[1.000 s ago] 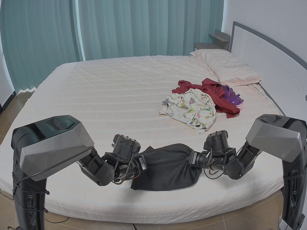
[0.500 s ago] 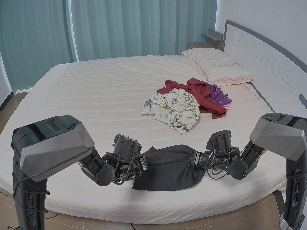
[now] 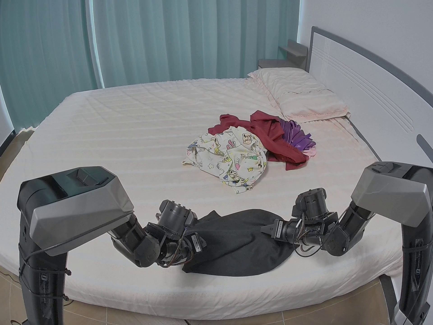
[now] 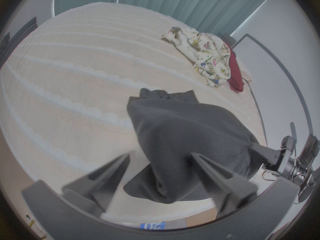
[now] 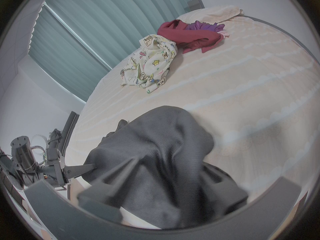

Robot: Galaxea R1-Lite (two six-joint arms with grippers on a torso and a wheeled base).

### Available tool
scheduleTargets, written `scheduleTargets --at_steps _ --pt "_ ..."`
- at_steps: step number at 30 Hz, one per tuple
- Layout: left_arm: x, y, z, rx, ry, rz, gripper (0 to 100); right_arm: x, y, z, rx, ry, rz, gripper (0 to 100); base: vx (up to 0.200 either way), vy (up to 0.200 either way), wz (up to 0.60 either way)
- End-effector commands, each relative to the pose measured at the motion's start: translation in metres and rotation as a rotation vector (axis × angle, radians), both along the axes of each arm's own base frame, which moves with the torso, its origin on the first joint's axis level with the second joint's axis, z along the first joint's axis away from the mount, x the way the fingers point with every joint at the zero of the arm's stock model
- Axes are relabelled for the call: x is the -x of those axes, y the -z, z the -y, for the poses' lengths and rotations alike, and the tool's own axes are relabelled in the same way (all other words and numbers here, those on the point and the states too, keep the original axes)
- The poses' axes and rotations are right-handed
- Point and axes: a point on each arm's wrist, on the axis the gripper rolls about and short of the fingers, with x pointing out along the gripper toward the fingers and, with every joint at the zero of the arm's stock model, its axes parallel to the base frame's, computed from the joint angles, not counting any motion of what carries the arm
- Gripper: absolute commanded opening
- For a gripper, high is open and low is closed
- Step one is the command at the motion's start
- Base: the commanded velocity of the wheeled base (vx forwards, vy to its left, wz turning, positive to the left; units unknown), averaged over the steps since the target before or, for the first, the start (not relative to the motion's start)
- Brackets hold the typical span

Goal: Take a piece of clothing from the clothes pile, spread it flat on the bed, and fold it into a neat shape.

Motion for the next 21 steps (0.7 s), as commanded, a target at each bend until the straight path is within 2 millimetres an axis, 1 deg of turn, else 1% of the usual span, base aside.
scheduleTargets --at_steps 1,4,7,9,10,11,12,14,18,21 --pt "0.003 0.003 -0.005 -0.024 -0.002 -0.032 100 0.004 0.006 0.002 0.012 -0.006 -0.023 100 0.0 0.0 0.0" --pt "-0.002 0.005 -0.009 -0.032 -0.024 -0.037 100 0.001 0.004 0.007 0.01 0.01 -0.018 100 0.0 0.0 0.0" --pt "-0.016 0.005 -0.014 -0.029 -0.062 -0.01 100 -0.009 -0.002 0.019 -0.002 0.05 0.006 100 0.0 0.0 0.0" --pt "-0.027 0.011 -0.015 -0.031 -0.088 0.0 100 -0.017 -0.005 0.025 -0.012 0.074 0.027 100 0.0 0.0 0.0" --pt "-0.027 0.011 -0.015 -0.031 -0.088 0.0 100 -0.017 -0.005 0.025 -0.012 0.074 0.027 100 0.0 0.0 0.0" --pt "-0.034 0.015 -0.014 -0.039 -0.105 0.012 100 -0.021 -0.006 0.027 -0.018 0.089 0.036 100 0.0 0.0 0.0" --pt "-0.04 0.014 -0.012 -0.042 -0.12 0.038 100 -0.024 -0.007 0.03 -0.021 0.101 0.04 100 0.0 0.0 0.0" --pt "-0.047 0.015 -0.008 -0.049 -0.131 0.06 100 -0.026 -0.007 0.032 -0.023 0.111 0.045 100 0.0 0.0 0.0" --pt "-0.059 0.021 -0.001 -0.071 -0.142 0.058 100 -0.027 -0.008 0.033 -0.032 0.117 0.045 100 0.0 0.0 0.0" --pt "-0.063 0.022 0.001 -0.087 -0.142 0.037 100 -0.027 -0.008 0.033 -0.037 0.121 0.046 100 0.0 0.0 0.0"
